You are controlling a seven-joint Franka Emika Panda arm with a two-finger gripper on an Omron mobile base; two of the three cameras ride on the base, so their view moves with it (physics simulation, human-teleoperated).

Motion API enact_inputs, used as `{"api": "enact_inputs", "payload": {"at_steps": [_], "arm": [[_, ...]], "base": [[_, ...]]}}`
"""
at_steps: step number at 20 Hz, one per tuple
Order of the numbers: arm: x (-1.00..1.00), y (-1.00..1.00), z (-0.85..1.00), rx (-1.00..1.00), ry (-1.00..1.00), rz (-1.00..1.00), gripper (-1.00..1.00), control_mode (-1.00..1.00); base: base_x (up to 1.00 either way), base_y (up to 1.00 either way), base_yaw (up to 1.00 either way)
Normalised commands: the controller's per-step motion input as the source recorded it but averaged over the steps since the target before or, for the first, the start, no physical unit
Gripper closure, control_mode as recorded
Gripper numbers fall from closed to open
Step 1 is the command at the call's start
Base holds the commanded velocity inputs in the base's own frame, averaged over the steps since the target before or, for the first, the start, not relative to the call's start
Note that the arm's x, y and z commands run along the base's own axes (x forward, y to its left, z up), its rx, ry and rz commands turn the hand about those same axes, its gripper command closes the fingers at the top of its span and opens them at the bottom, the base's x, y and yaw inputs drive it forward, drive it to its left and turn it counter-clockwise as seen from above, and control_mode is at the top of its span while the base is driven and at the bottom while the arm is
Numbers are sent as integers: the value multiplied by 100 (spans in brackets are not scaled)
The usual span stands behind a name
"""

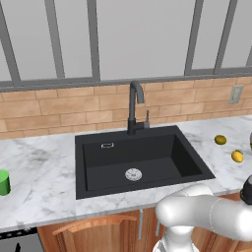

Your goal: Remove the lemon and orange from the sink. Then move the bowl and cup from the counter to the sink for washing.

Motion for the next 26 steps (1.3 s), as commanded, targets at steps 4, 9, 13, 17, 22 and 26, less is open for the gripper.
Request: {"api": "enact_inputs", "payload": {"at_steps": [4, 9, 13, 17, 22, 26], "arm": [[7, -2, -8, -1, 0, -9, -100, -100], [6, -3, -9, 0, 0, -9, -100, -100], [3, -7, -4, 0, 0, -8, -100, -100], [5, -6, -3, -2, 0, -9, -100, -100], [4, -8, 0, -3, 1, -9, -100, -100], [3, -8, 0, -2, 0, -8, -100, -100]], "base": [[0, 0, 0], [0, 0, 0], [0, 0, 0], [0, 0, 0], [0, 0, 0], [0, 0, 0]]}}
